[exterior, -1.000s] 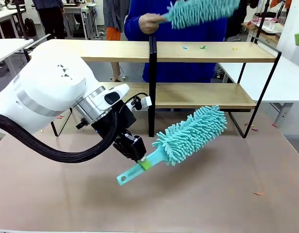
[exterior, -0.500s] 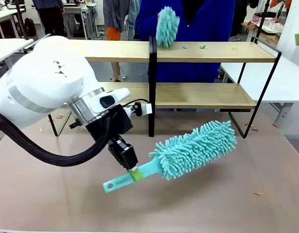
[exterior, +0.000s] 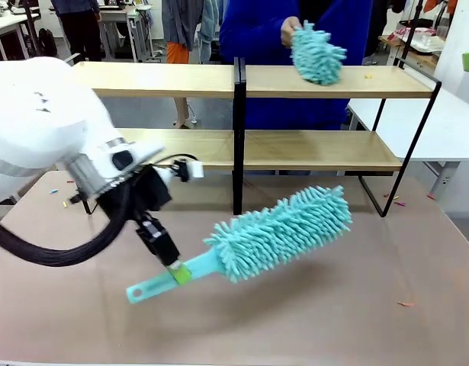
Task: Clean the shelves.
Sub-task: Clean another randomly selected level of the Shelf with the Duster.
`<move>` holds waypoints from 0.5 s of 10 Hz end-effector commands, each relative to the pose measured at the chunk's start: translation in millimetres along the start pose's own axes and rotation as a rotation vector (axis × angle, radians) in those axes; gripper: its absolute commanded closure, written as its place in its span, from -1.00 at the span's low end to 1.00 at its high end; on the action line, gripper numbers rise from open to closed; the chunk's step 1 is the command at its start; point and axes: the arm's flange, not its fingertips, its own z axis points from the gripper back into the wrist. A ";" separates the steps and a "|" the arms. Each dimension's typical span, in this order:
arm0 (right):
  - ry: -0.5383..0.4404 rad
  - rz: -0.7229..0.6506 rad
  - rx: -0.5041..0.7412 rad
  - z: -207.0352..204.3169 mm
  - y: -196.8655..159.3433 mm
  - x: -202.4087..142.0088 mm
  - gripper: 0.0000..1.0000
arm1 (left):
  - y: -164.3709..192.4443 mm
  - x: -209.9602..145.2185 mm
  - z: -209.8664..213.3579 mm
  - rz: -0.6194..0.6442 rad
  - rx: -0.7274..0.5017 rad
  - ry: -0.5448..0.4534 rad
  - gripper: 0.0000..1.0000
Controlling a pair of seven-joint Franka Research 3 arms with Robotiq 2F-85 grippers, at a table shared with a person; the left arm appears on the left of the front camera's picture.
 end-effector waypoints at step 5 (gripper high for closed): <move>-0.001 -0.001 0.004 -0.2 -0.2 -0.1 -1.00 | 33.2 -137.9 132.2 0.088 -0.012 -0.383 0.75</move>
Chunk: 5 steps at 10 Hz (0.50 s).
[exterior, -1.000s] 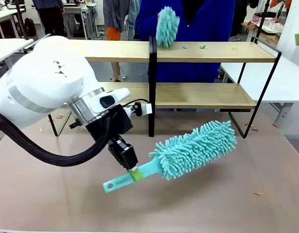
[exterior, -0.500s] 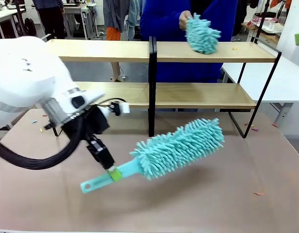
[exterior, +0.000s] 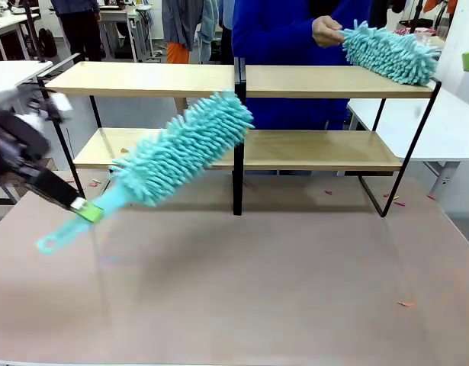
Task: Clean the shelves.
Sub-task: Clean another randomly selected level of the Shelf with the Duster.
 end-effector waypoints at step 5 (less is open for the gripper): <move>-0.001 -0.001 0.004 -0.2 -0.2 -0.2 -1.00 | 8.0 -25.4 -19.0 -0.008 -0.040 0.024 0.75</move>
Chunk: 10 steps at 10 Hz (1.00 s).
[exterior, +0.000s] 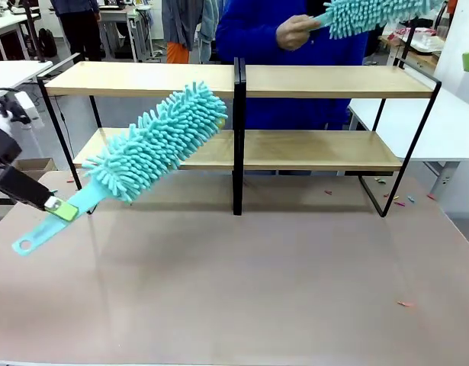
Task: Clean the shelves.
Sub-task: Clean another randomly selected level of the Shelf with the Duster.
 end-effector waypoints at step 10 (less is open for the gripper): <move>-0.001 -0.001 0.004 -0.2 -0.2 -0.2 -1.00 | -70.3 92.4 -232.5 0.058 0.048 0.433 0.75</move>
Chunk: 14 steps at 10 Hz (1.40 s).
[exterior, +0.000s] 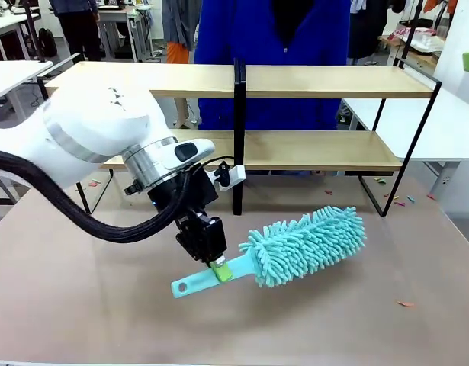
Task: Clean the shelves.
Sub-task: Clean another randomly selected level of the Shelf with the Duster.
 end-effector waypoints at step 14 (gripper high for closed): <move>-0.002 -0.001 0.004 0.1 -0.2 -0.1 -1.00 | 5.9 177.0 -31.0 0.623 0.147 -0.540 0.75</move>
